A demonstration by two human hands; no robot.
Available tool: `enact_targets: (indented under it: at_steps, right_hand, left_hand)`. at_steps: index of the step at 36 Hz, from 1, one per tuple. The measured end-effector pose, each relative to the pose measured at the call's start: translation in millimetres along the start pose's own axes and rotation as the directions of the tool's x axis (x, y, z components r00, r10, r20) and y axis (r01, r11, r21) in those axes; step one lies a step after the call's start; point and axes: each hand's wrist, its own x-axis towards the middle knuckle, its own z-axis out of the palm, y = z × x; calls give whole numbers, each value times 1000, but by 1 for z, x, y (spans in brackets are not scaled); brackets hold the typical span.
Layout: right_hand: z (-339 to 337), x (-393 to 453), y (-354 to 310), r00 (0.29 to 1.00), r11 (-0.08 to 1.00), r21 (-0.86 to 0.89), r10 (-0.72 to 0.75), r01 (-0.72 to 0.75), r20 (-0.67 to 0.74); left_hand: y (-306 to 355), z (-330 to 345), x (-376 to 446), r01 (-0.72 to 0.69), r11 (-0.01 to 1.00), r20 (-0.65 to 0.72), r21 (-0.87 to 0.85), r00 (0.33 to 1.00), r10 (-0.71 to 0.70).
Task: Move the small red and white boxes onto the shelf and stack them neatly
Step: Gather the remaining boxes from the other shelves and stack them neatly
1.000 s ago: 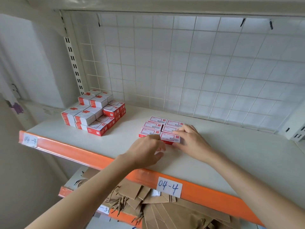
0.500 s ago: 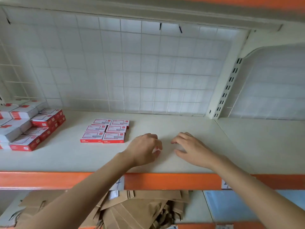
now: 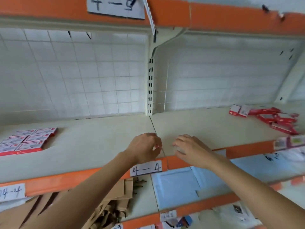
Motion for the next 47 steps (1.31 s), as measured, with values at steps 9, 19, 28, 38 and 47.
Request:
enact_targets:
  at_steps: [9, 19, 28, 38, 47]
  right_hand:
    - [-10, -63, 89, 982, 980, -62, 189, -188, 12]
    - [-14, -86, 180, 927, 927, -45, 373, -371, 40]
    - [-35, -71, 303, 874, 874, -41, 486, -485, 15]
    - [-22, -38, 389, 910, 911, -121, 406, -395, 87]
    - [-16, 0, 446, 946, 948, -196, 284, -252, 156]
  left_hand:
    - [83, 53, 70, -94, 995, 33, -44, 995, 96]
    - [123, 85, 178, -188, 979, 85, -83, 977, 195]
    - [156, 108, 283, -216, 970, 119, -114, 966, 229]
    - [168, 135, 340, -129, 985, 139, -112, 980, 144]
    - [194, 145, 363, 42, 996, 88, -80, 996, -35]
